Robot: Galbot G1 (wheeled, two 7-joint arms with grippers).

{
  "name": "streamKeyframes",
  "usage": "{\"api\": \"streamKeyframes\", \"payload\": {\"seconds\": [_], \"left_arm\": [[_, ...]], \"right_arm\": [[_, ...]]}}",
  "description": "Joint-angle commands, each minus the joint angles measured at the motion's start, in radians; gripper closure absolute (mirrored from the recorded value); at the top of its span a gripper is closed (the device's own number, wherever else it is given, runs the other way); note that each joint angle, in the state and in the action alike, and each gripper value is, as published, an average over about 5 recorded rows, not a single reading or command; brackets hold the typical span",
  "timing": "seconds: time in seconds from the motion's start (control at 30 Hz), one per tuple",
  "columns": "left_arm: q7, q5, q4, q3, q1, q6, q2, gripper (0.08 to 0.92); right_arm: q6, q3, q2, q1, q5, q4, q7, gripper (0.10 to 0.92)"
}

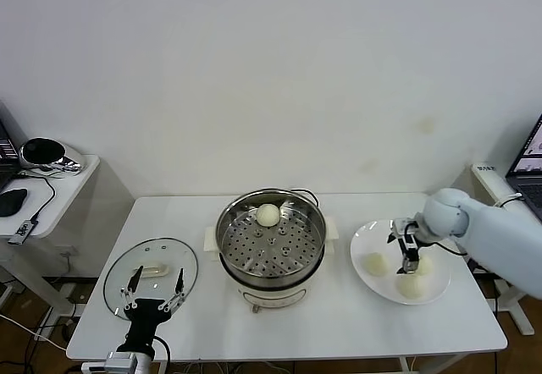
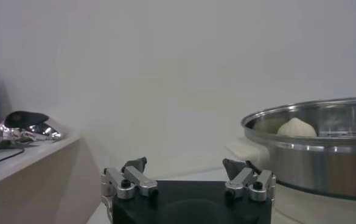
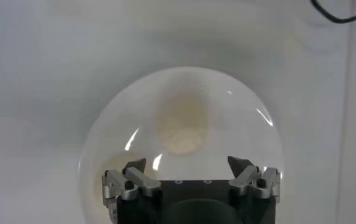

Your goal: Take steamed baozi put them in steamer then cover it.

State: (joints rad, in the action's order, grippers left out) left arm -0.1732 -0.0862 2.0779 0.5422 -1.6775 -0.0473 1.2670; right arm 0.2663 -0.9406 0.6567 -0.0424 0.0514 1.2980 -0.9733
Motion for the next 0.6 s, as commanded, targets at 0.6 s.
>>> {"api": "streamKeyframes", "payload": {"seconds": [0.6], "left_arm": [[-0.002, 0.003, -0.009, 0.003, 0.002, -0.003, 0.003, 0.177]], "right_arm": [[-0.015, 0.061, 0.12, 0.078, 0.057, -0.115, -0.013, 0.308]]}}
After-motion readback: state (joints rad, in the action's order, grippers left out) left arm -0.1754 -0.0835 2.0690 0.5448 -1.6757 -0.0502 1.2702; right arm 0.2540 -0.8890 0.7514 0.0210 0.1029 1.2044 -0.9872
